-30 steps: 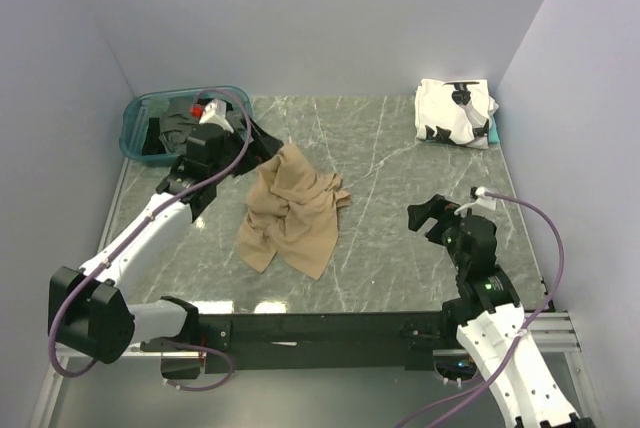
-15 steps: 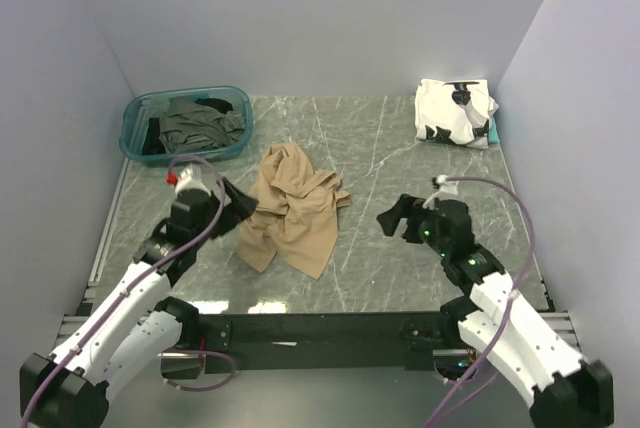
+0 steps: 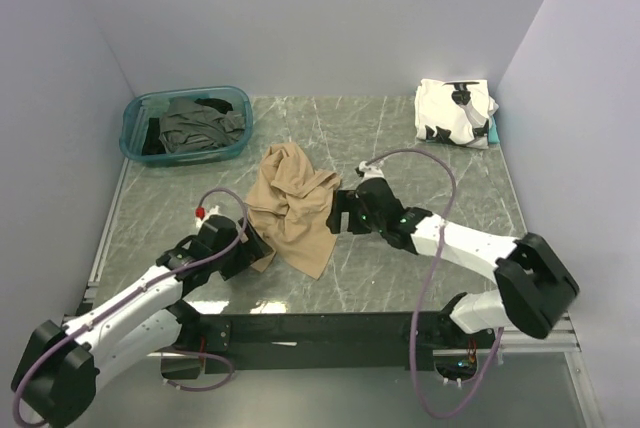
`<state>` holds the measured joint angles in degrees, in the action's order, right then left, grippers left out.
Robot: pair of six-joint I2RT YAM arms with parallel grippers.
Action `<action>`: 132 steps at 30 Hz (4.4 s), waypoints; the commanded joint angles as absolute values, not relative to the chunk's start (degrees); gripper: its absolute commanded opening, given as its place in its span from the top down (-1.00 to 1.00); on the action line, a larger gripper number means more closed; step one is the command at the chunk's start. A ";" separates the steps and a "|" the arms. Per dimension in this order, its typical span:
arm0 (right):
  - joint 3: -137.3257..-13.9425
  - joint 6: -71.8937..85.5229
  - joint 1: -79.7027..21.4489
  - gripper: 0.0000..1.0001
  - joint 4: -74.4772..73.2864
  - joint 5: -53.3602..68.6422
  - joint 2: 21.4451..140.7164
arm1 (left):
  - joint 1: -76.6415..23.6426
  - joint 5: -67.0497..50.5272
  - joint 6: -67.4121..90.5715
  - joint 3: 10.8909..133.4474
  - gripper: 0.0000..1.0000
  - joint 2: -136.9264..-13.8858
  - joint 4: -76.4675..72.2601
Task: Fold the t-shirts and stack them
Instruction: Flatten the tshirt out
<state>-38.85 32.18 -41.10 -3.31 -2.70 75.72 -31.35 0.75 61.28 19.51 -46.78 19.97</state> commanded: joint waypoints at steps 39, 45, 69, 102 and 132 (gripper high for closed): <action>-43.42 32.08 -37.80 1.00 -18.97 -28.56 66.46 | -36.30 25.57 66.01 26.89 0.99 -45.61 28.12; -39.29 30.50 -33.66 1.00 -17.59 -21.20 58.10 | -36.74 12.26 56.79 28.74 0.18 -51.39 20.15; -35.78 30.67 -32.61 1.00 -15.56 -19.25 56.43 | -41.92 24.61 60.29 43.15 0.05 -87.70 33.31; -75.84 14.94 -30.06 1.00 -25.49 -33.67 32.26 | -42.36 41.23 43.96 81.21 0.99 -38.24 31.91; -49.12 27.25 -10.02 -0.21 -22.75 -16.86 63.45 | -19.77 30.68 49.40 69.07 -0.99 -80.16 30.15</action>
<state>-44.01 26.65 -11.16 -25.78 -17.10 61.65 -18.85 34.41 50.35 62.26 -82.83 31.00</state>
